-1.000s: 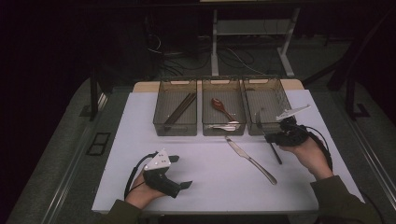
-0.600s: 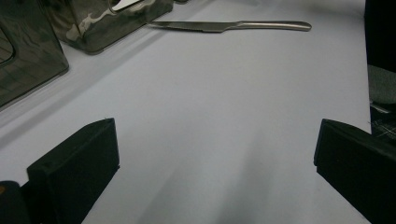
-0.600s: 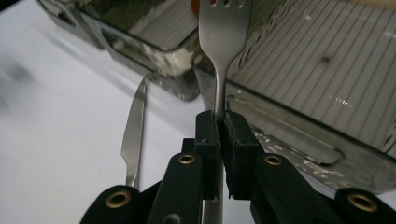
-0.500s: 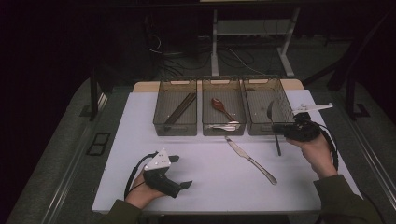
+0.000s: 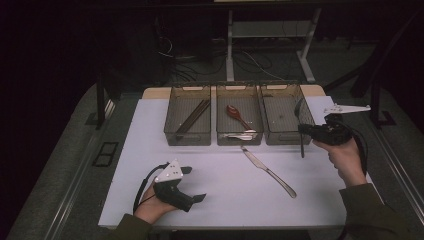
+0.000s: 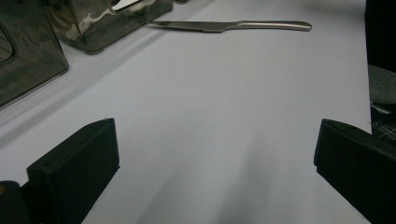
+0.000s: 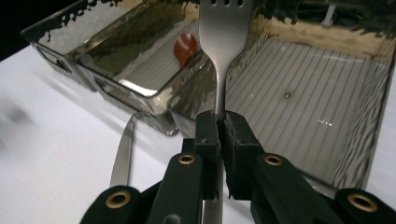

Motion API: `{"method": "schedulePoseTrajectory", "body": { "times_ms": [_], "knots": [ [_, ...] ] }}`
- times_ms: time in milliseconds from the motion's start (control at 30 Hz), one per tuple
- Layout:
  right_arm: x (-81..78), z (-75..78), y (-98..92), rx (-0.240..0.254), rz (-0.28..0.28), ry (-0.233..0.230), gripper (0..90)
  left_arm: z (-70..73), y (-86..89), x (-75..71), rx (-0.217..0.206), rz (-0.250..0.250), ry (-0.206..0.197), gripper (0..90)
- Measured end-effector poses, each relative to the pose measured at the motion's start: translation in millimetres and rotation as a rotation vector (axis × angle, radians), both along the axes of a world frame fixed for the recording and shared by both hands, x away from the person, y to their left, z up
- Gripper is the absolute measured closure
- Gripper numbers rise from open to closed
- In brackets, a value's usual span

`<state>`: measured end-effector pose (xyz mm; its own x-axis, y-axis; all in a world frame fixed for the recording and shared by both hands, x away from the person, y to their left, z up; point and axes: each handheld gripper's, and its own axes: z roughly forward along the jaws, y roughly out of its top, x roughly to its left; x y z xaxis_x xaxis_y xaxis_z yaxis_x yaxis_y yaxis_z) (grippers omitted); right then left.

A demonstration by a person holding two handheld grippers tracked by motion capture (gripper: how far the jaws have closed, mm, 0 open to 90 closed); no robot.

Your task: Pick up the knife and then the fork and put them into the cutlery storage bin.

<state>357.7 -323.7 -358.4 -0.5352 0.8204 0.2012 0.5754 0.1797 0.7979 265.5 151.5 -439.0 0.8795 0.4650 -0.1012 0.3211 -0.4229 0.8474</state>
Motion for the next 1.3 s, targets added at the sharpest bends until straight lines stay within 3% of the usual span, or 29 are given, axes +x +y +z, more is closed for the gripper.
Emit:
{"method": "schedulePoseTrajectory", "body": {
  "times_ms": [367,833,1300],
  "knots": [
    [11.9,16.7,-3.7,0.013,-0.023,-0.043,84.1,0.0,0.3,0.2,-0.001,0.005,0.000,0.0],
    [35.5,33.0,-3.6,-0.009,-0.047,-0.082,84.1,0.0,0.2,0.3,-0.003,0.003,0.001,0.0],
    [65.7,36.3,-6.5,-0.053,-0.092,-0.075,84.1,0.1,0.6,0.4,-0.006,0.004,0.001,0.0]
  ]
}}
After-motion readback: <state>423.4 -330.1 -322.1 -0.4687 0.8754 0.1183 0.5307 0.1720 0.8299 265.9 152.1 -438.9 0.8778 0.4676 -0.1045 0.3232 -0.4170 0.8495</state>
